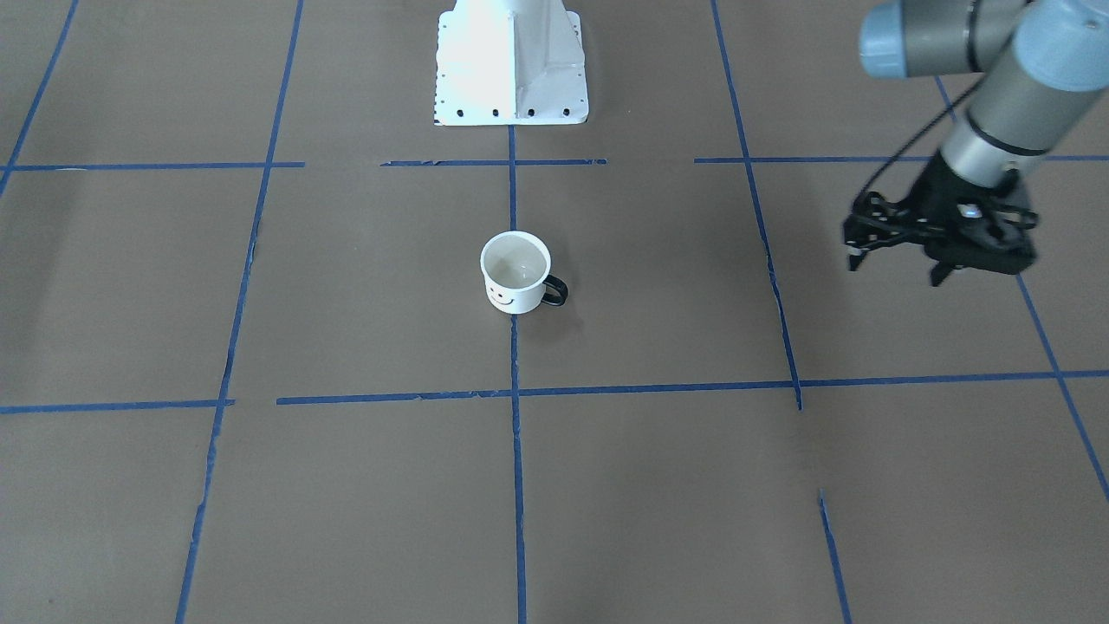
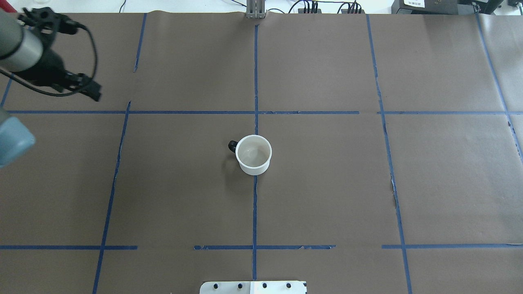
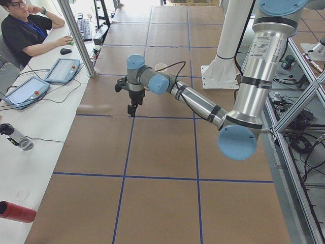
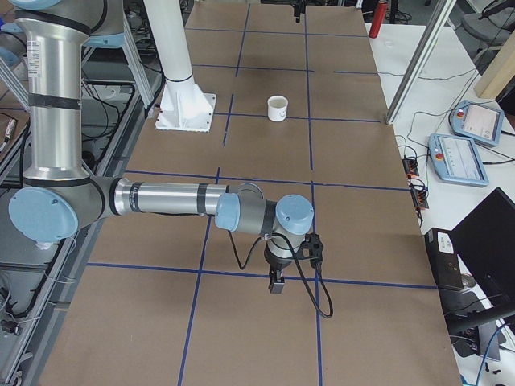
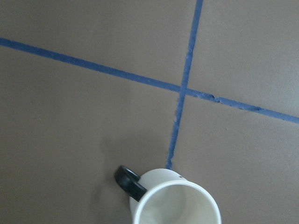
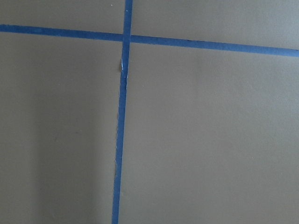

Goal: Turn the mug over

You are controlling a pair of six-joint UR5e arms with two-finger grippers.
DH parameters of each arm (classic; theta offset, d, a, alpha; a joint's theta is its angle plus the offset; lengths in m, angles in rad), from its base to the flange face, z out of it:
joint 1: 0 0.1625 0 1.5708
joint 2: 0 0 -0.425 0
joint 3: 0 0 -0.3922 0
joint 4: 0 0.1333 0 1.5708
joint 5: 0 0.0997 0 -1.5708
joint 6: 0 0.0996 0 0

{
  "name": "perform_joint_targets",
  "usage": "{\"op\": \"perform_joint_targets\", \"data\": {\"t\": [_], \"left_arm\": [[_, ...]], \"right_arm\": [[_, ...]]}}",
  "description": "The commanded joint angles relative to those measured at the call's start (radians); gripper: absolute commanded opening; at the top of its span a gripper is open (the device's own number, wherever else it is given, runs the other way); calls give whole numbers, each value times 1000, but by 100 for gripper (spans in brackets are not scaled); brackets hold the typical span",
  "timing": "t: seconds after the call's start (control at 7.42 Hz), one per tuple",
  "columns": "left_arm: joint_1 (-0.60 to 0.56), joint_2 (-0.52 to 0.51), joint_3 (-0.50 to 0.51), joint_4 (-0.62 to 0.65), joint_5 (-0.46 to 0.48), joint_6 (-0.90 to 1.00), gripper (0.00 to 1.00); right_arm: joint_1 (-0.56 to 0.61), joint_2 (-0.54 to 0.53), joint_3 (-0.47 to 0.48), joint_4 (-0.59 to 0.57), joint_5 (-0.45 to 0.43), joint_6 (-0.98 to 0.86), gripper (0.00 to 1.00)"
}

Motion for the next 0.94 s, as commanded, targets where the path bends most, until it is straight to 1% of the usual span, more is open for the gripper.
{"op": "perform_joint_targets", "data": {"t": [0.0,0.13,0.27,0.4,0.54,0.67,0.81], "left_arm": [[-212,74,164,-4,-16,275,100],[-285,94,222,-4,-18,337,100],[-326,100,227,0,-16,333,100],[-328,102,227,9,-19,325,100],[-328,102,226,3,-104,246,100],[-328,100,220,-4,-149,197,100],[-326,99,216,-7,-151,196,100]], "right_arm": [[0,0,0,0,0,0,100],[0,0,0,0,0,0,100],[0,0,0,0,0,0,100],[0,0,0,0,0,0,100],[0,0,0,0,0,0,100],[0,0,0,0,0,0,100],[0,0,0,0,0,0,100]]}}
